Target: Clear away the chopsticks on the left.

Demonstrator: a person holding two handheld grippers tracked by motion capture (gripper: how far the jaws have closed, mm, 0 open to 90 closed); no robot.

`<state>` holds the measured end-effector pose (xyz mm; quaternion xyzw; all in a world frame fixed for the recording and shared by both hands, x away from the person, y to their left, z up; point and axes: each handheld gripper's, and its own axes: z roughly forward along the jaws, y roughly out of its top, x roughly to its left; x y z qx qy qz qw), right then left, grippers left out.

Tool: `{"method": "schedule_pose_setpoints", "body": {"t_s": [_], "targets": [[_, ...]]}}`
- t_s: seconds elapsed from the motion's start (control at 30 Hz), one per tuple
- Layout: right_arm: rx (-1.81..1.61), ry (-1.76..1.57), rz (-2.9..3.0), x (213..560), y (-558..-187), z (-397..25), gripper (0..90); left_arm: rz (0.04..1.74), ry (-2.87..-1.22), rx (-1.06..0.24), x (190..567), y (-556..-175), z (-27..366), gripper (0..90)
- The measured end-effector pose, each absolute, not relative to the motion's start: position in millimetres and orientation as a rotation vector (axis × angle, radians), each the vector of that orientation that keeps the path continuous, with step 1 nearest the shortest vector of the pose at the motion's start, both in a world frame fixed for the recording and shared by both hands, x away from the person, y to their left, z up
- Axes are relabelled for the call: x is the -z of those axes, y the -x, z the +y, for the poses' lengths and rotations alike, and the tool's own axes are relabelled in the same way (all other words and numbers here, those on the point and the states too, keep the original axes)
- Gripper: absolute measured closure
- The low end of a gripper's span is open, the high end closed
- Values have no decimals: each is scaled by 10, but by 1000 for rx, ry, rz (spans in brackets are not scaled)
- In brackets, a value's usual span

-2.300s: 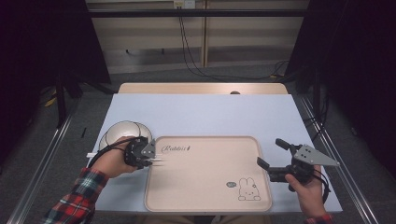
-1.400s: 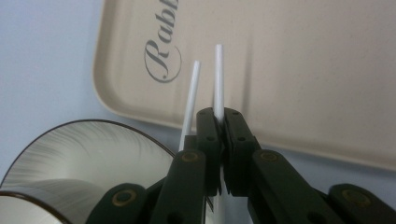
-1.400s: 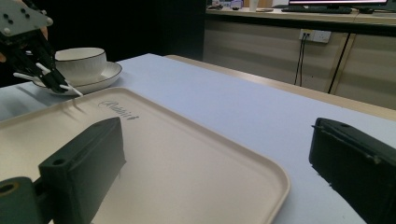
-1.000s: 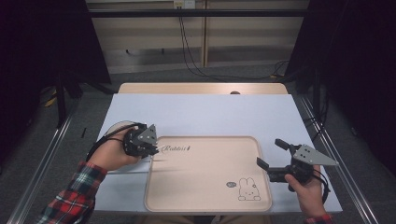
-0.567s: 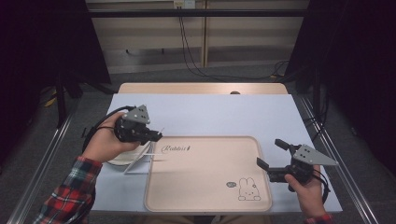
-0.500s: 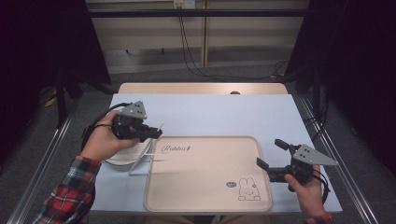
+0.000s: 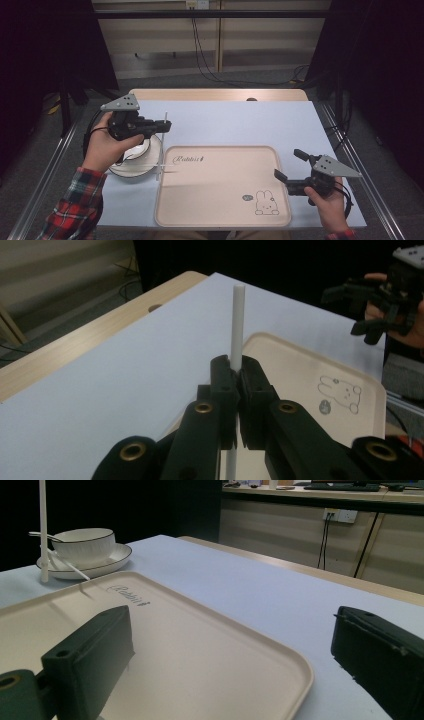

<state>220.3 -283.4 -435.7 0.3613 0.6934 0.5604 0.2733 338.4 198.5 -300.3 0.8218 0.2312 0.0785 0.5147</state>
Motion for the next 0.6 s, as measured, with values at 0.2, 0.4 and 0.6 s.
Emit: {"method": "schedule_pose_setpoints", "body": {"t_s": [0.2, 0.4, 0.6], "targets": [[-1505, -967, 1867, 4355, -2202, -2836, 27, 681, -1897, -122, 3045, -3405, 1970, 870], [-1508, -977, 1863, 4354, -2200, -2835, 27, 767, -1881, -40, 3146, -3436, 1928, 870], [-1502, -971, 1865, 4355, -2202, -2838, 29, 876, -1913, 20, 3331, -3469, 1802, 869]]}}
